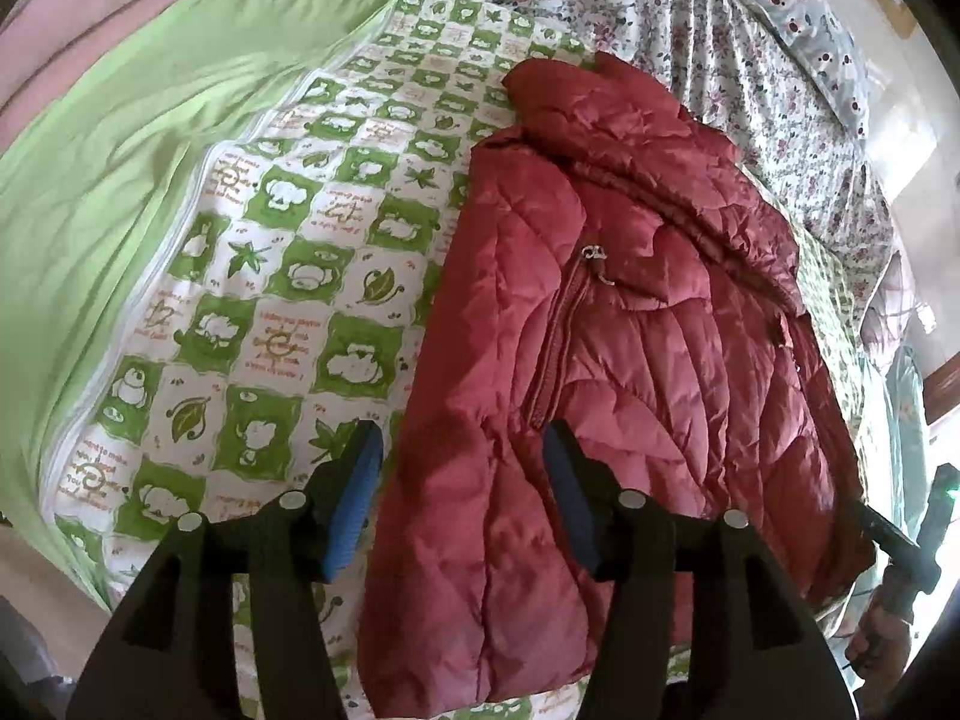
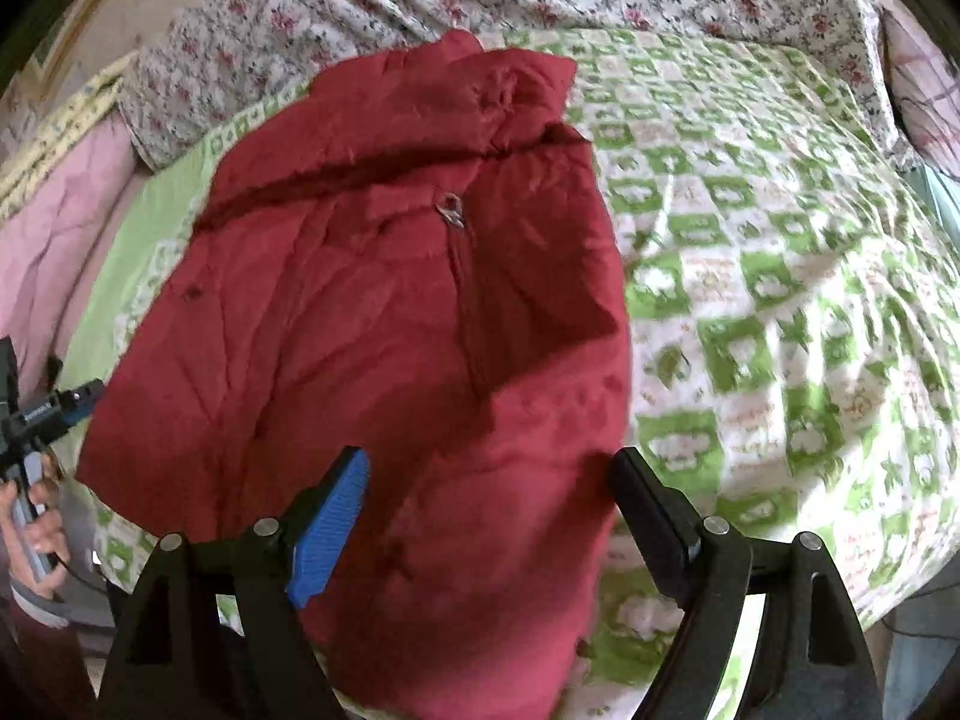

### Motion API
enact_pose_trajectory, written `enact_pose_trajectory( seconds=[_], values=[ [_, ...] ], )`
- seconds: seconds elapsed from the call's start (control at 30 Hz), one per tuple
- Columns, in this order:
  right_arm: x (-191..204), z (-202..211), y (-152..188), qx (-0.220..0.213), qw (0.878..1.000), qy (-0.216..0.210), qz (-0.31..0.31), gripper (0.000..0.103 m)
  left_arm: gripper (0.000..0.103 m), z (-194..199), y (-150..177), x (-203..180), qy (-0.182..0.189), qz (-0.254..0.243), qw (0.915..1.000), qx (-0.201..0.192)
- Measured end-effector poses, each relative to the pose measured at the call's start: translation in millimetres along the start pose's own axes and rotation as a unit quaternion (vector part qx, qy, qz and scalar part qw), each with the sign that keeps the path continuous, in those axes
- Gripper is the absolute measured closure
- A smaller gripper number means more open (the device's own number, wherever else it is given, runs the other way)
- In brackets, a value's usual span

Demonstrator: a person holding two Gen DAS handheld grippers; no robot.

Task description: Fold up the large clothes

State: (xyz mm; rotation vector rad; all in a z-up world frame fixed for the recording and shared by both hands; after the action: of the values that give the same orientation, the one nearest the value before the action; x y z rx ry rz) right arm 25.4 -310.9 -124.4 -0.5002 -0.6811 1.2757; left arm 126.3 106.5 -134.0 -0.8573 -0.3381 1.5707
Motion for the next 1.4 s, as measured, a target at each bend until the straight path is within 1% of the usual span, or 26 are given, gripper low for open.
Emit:
enact_pose_trajectory(
  seconds=[0.03, 0.07, 0.1, 0.17, 0.23, 0.27, 0.3, 0.33, 0.43, 0.5, 0.53, 0.6, 0.63, 0.67, 0.7, 0.83, 0.97, 1.03, 1.07, 1.13, 1.17, 1.2, 1.27, 1.33, 1.4],
  values=[
    [-4, 2, 5, 0.004, 1.0, -0.005, -0.007, 0.026, 0.049, -1, 2, 1, 0.0, 0.001, 1.0, 0.003],
    [-6, 3, 7, 0.006, 1.0, -0.012, -0.013, 0.036, 0.049, -1, 4, 2, 0.0, 0.002, 1.0, 0.006],
    [-10, 5, 11, 0.009, 1.0, -0.02, -0.021, 0.041, 0.049, -2, 6, 3, -0.001, 0.002, 1.0, 0.008],
    [-17, 9, 18, 0.011, 0.999, -0.027, -0.032, 0.058, 0.049, -3, 10, 5, -0.005, 0.001, 0.9999, 0.014],
    [-22, 14, 22, 0.009, 0.998, -0.04, -0.042, 0.065, 0.046, -4, 13, 8, -0.009, 0.0, 0.9998, 0.02],
    [-23, 16, 24, 0.006, 0.998, -0.047, -0.046, 0.067, 0.042, -4, 15, 9, -0.009, 0.0, 0.9997, 0.021],
    [-23, 18, 25, 0.004, 0.997, -0.054, -0.048, 0.068, 0.038, -5, 17, 10, -0.007, 0.001, 0.9997, 0.024],
    [-22, 19, 25, 0.002, 0.997, -0.057, -0.048, 0.069, 0.037, -5, 21, 9, 0.001, 0.004, 0.9995, 0.031],
    [-18, 19, 22, 0.0, 0.997, -0.061, -0.041, 0.07, 0.037, -7, 31, 2, 0.026, 0.005, 0.9986, 0.046],
    [-16, 19, 21, -0.002, 0.997, -0.07, -0.046, 0.069, 0.037, -7, 37, -2, 0.029, -0.005, 0.9983, 0.05],
    [-16, 20, 21, -0.002, 0.996, -0.073, -0.049, 0.067, 0.037, -8, 41, -4, 0.029, -0.011, 0.9982, 0.052],
    [-15, 20, 21, -0.004, 0.996, -0.077, -0.051, 0.066, 0.037, -10, 47, -9, 0.038, -0.017, 0.9975, 0.058],
    [-15, 21, 22, -0.005, 0.996, -0.078, -0.052, 0.065, 0.039, -10, 49, -12, 0.043, -0.021, 0.9971, 0.059],
    [-15, 21, 22, -0.004, 0.996, -0.079, -0.052, 0.065, 0.046, -10, 50, -14, 0.045, -0.026, 0.997, 0.058],
    [-16, 21, 24, -0.003, 0.995, -0.08, -0.052, 0.064, 0.05, -9, 51, -16, 0.047, -0.033, 0.9967, 0.057],
    [-17, 20, 29, 0.005, 0.994, -0.09, -0.069, 0.057, 0.052, -6, 54, -18, 0.057, -0.043, 0.9959, 0.056],
    [-14, 21, 32, 0.005, 0.994, -0.09, -0.067, 0.057, 0.053, -3, 55, -22, 0.076, -0.053, 0.9943, 0.054],
    [-10, 21, 32, 0.006, 0.994, -0.09, -0.059, 0.055, 0.053, -2, 55, -25, 0.082, -0.058, 0.9935, 0.052],
    [-8, 21, 32, 0.006, 0.995, -0.089, -0.054, 0.055, 0.059, -2, 55, -25, 0.083, -0.06, 0.9934, 0.051],
    [-5, 21, 32, 0.002, 0.995, -0.088, -0.046, 0.061, 0.067, -1, 54, -24, 0.085, -0.061, 0.9933, 0.049],
    [-4, 22, 32, 0.0, 0.995, -0.093, -0.047, 0.067, 0.074, 0, 54, -24, 0.086, -0.061, 0.9933, 0.046],
    [-4, 23, 31, -0.002, 0.994, -0.097, -0.047, 0.069, 0.078, 2, 53, -25, 0.089, -0.063, 0.9931, 0.042],
    [-3, 26, 30, -0.006, 0.993, -0.107, -0.05, 0.073, 0.082, 7, 51, -28, 0.092, -0.068, 0.9929, 0.033],
    [-3, 31, 26, -0.012, 0.991, -0.122, -0.061, 0.075, 0.084, 15, 46, -33, 0.099, -0.066, 0.9926, 0.02],
    [1, 39, 18, -0.026, 0.985, -0.151, -0.079, 0.077, 0.086, 23, 39, -37, 0.113, -0.058, 0.9919, 0.007]
  ],
)
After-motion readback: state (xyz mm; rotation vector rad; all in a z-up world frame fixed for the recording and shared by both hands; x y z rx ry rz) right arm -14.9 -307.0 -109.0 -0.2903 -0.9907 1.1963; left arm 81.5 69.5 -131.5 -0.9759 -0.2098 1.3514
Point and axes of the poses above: each gripper's, at about its wrist camera, not at the fingertips, and z roughly against the way its jaws point, x to its left, y to its underside, the point moved 10 cm from there along -z, roughly the way its jaws point, and after that the axes turned 13 degrees about -x, right-handed, at the moved point
